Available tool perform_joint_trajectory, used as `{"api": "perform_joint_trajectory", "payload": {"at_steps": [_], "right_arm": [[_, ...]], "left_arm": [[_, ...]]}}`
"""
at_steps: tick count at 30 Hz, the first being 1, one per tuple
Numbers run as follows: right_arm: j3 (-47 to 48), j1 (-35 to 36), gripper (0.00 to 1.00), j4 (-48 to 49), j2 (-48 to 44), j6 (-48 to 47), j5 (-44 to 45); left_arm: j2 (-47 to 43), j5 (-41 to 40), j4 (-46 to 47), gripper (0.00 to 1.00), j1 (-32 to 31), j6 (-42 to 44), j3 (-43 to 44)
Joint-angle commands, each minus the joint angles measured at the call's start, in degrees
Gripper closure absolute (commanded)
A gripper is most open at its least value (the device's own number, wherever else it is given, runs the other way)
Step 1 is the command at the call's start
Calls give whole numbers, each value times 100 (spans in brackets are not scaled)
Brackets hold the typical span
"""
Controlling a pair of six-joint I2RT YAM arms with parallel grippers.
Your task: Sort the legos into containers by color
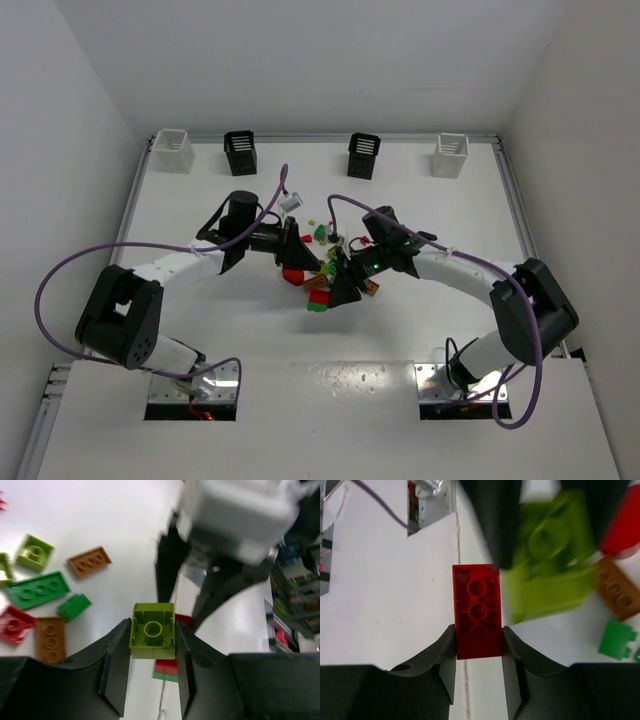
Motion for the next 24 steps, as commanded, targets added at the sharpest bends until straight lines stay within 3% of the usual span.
{"api": "perform_joint_trajectory", "payload": {"at_steps": [1, 3, 7, 12, 13, 16, 24], "right_arm": [[-191, 64, 100, 127, -173, 28, -298], [-244, -6, 100, 302, -173, 168, -236], [-296, -146, 100, 469, -173, 405, 62], [-411, -357, 100, 1075, -59, 1353, 684], [-411, -471, 100, 1163, -7, 1529, 756], [-463, -700, 100, 1497, 47, 2180, 757], [-569, -868, 100, 2253, 161, 3147, 370]], "left_arm": [[64, -347, 786, 92, 179, -414, 273], [64, -784, 445, 90, 179, -152, 273], [64, -1506, -93, 72, 179, 297, 220], [64, -2175, -427, 66, 179, 561, 150], [64, -2176, -428, 56, 179, 562, 89], [12, -1898, -393, 39, 232, 623, -69], [-278, -551, 205, 34, 232, 167, -456]]}}
